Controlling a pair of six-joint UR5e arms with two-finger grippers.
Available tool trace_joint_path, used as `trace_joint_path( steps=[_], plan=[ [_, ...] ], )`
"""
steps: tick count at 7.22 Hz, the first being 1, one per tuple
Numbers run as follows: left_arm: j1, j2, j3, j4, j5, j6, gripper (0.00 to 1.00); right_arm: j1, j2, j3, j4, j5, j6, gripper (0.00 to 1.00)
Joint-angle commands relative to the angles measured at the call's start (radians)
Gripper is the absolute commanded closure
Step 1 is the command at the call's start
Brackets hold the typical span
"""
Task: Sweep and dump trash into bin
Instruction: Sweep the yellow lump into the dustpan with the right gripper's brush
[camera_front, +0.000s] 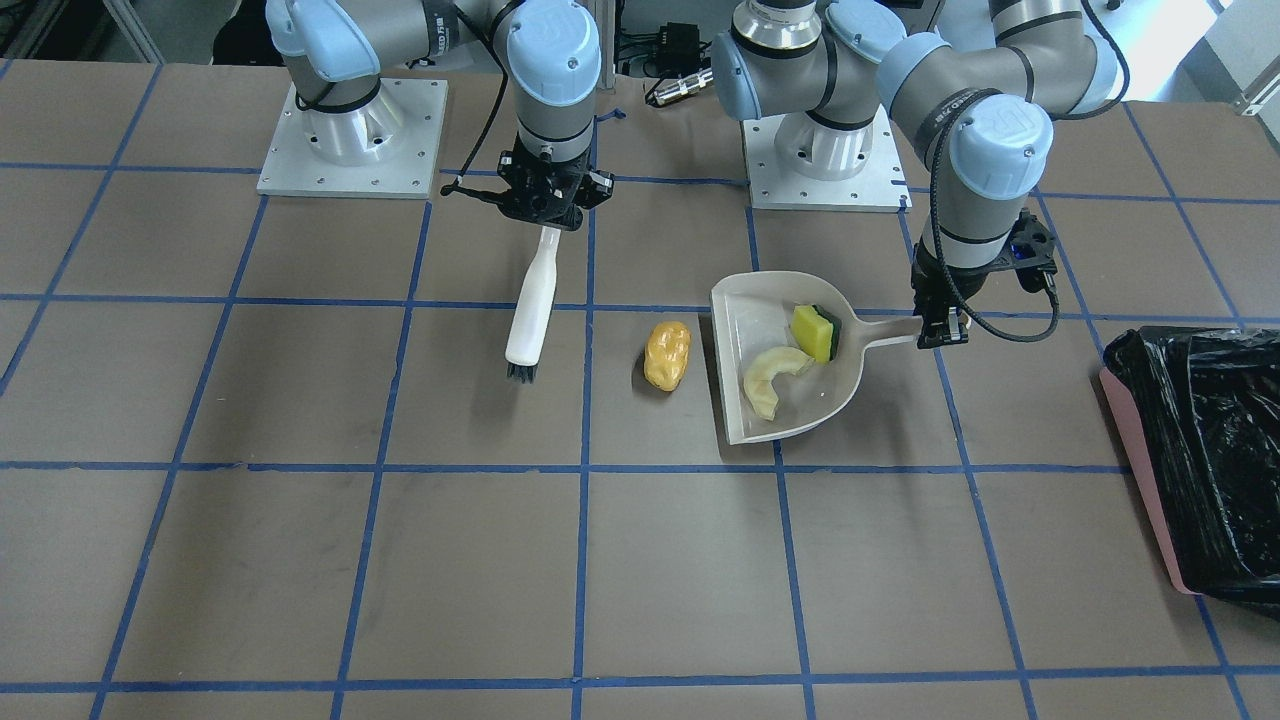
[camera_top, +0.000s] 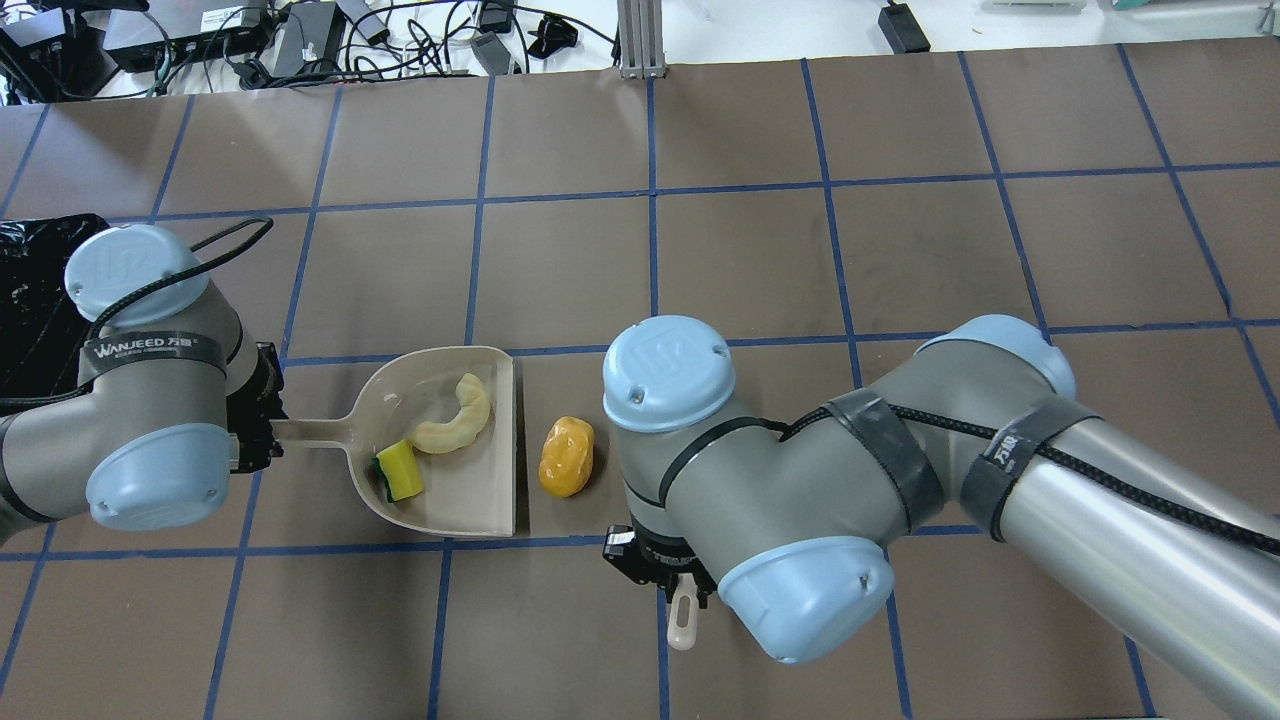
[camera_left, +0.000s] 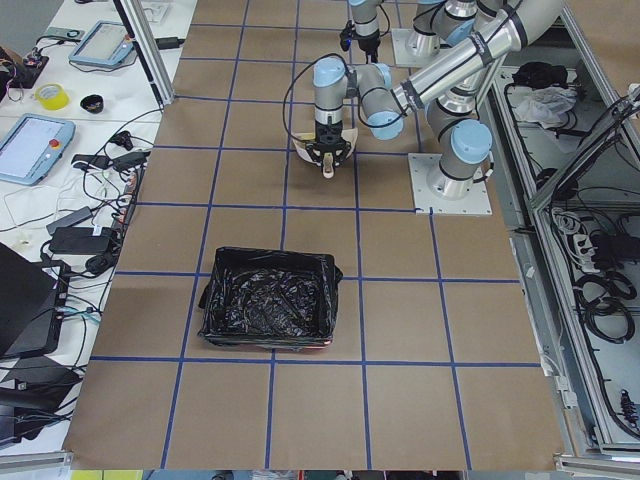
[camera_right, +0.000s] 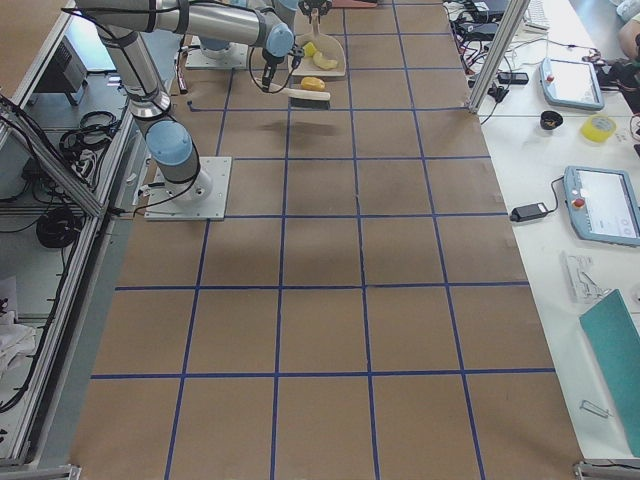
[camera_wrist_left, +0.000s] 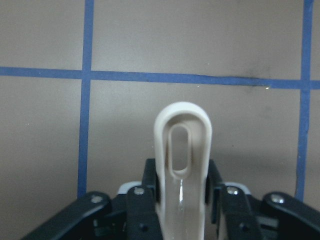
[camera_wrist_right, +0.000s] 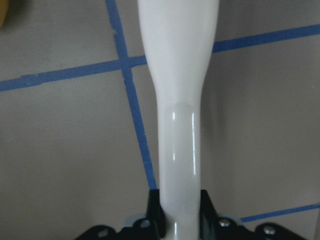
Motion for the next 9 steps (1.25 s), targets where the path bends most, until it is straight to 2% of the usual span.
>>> trace_joint_path(
  steps=[1, 4, 8, 9],
  plan=[
    [-0.051, -0.014, 0.004, 0.013, 0.004, -0.056, 1.00, 0.083, 0.056, -0.002, -0.096, 0.003, 0.114, 1.00],
    [-0.116, -0.007, 0.007, 0.013, 0.039, -0.099, 1.00, 0.097, 0.087, -0.035, -0.116, 0.027, 0.152, 1.00],
    [-0.125, -0.017, 0.010, 0.011, 0.057, -0.110, 1.00, 0.122, 0.139, -0.051, -0.125, 0.047, 0.164, 1.00],
    [-0.125, -0.022, 0.009, 0.011, 0.076, -0.113, 1.00, 0.125, 0.162, -0.051, -0.163, 0.065, 0.177, 1.00]
  ],
)
